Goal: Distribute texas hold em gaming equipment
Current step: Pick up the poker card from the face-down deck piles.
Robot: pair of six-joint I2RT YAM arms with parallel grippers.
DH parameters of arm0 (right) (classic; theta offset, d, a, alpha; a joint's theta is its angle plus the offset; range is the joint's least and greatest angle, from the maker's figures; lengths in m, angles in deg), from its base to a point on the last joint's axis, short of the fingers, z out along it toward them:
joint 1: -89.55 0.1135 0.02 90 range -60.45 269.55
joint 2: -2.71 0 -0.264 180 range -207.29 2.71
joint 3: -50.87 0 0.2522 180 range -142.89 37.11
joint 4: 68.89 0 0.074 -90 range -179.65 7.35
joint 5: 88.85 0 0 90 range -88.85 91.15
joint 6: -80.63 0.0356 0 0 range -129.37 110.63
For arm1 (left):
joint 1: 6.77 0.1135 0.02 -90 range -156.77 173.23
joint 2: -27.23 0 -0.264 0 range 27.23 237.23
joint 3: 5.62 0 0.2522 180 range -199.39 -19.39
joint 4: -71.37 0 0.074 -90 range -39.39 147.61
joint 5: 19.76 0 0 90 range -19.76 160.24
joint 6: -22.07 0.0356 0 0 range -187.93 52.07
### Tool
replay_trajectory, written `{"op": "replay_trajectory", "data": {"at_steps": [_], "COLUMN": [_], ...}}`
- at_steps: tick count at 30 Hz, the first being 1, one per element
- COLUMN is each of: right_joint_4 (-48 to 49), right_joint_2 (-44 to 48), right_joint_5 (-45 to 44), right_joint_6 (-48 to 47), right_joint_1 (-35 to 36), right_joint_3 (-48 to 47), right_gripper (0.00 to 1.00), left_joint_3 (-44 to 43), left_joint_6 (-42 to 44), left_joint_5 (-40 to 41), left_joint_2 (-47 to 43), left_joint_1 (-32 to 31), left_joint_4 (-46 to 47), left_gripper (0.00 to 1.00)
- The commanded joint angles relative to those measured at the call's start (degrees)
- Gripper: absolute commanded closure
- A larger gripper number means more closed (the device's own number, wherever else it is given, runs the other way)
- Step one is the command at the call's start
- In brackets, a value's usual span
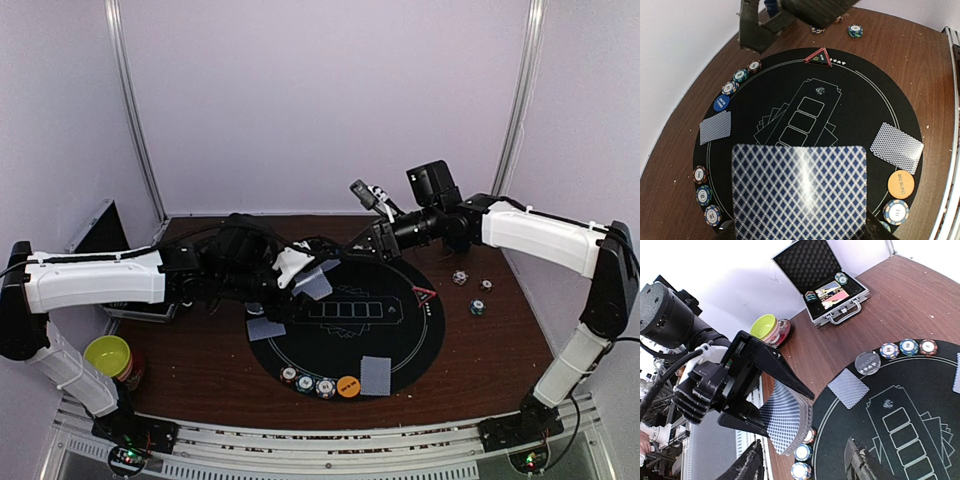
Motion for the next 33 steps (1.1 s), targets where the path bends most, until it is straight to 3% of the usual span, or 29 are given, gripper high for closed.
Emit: {"op": "replay_trajectory", "data": {"at_steps": [1, 26, 33], "right_joint_4": [4.4, 3.5, 2.5], "right_joint_2": [-2.3, -11.3, -12.6], "right_joint_5": [2.4, 4.3, 0.6], "right_joint_6": [3.6, 5.8, 6.9], "right_joint_1": [1.5, 6.5, 6.7], "right_joint_3": [0.0, -4.5, -5.8], "right_gripper": [0.44, 0.43, 0.49], "left_joint_3": [0.0, 0.2, 0.2], "left_joint_6": [0.5, 0.6, 0.7], "left_joint_5": [-0.4, -0.6, -0.4], "left_joint_2": [-2.0, -2.7, -2.7], "left_joint_1": [0.0, -0.3, -0.4], "left_joint_4": [2.9, 3.0, 3.0], "left_gripper": [0.40, 0.40, 0.40]}}
